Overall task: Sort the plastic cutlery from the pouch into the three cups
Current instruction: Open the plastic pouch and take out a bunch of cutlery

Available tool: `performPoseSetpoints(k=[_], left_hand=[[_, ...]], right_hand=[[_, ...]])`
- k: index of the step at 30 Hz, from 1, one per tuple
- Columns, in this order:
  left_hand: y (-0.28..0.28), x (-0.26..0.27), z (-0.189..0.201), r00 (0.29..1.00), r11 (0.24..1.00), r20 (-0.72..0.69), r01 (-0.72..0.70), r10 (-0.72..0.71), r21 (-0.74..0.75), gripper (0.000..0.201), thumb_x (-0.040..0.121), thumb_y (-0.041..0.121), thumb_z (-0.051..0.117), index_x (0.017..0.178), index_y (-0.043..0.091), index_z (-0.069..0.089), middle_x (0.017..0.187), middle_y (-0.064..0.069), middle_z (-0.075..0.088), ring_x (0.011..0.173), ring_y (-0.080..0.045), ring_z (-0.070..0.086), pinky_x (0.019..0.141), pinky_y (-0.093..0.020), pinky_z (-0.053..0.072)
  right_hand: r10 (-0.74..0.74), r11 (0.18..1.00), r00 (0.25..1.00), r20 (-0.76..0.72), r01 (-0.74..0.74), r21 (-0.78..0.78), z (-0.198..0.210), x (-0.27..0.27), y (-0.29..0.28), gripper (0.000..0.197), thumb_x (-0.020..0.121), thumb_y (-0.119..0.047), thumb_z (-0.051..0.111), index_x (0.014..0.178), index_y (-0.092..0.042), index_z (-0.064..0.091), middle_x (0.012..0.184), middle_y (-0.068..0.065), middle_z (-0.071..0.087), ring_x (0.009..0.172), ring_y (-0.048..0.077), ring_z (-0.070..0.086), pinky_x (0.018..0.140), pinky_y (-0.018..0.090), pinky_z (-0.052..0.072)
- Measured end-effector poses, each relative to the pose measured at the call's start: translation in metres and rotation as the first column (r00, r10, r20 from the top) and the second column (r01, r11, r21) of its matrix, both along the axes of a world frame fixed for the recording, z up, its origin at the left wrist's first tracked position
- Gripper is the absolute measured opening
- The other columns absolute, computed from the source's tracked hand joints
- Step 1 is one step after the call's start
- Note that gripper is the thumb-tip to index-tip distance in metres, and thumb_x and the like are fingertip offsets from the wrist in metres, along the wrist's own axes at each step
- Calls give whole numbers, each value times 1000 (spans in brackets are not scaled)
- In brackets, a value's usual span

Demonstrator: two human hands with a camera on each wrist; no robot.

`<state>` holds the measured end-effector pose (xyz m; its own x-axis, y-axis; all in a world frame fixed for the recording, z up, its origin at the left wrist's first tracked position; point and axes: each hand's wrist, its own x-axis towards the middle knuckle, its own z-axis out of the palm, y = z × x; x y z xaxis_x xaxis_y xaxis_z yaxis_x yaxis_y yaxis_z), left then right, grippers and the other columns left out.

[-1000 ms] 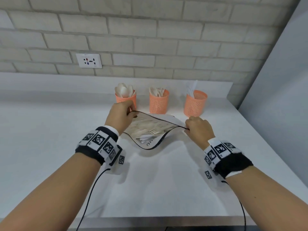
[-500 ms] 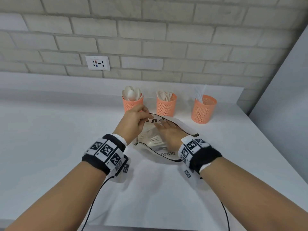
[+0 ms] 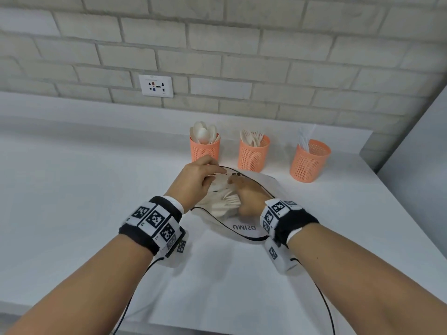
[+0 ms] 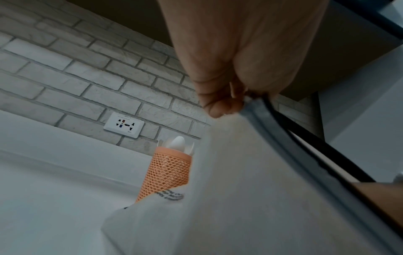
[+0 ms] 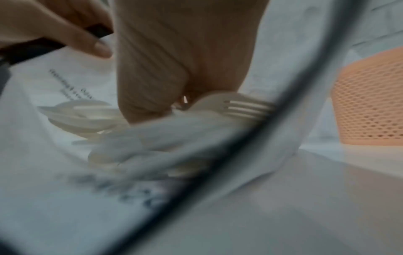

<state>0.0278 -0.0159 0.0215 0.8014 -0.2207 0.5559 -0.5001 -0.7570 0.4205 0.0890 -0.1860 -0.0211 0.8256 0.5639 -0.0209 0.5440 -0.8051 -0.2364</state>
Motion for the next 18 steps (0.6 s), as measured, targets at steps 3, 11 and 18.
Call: performPoseSetpoints(k=[3, 11, 18], left_hand=[[3, -1, -1, 1000, 1000, -11, -4, 4, -23, 30, 79, -12, 59, 99, 5, 72, 96, -7, 62, 69, -4, 48, 72, 0, 34], [3, -1, -1, 998, 998, -69, 2, -6, -63, 24, 80, -12, 55, 89, 6, 69, 93, 1, 58, 68, 1, 49, 70, -2, 35], [6, 2, 8, 980, 970, -198, -83, 38, -228, 18, 91, -1, 48, 107, 8, 49, 93, 0, 59, 66, -1, 50, 62, -4, 38]], right_hand=[[24, 1000, 997, -78, -23, 14, 10, 2, -4, 66, 71, -8, 66, 132, -14, 43, 127, 8, 52, 117, 29, 51, 98, 36, 43], [20, 994, 996, -88, -10, 111, 12, -6, -9, 50, 74, -3, 61, 121, -14, 47, 114, 10, 58, 107, 26, 55, 91, 29, 43], [42, 899, 999, -26, -26, 437, 33, -18, -27, 48, 75, -10, 72, 118, -6, 52, 105, 6, 66, 92, 13, 57, 75, 16, 36]])
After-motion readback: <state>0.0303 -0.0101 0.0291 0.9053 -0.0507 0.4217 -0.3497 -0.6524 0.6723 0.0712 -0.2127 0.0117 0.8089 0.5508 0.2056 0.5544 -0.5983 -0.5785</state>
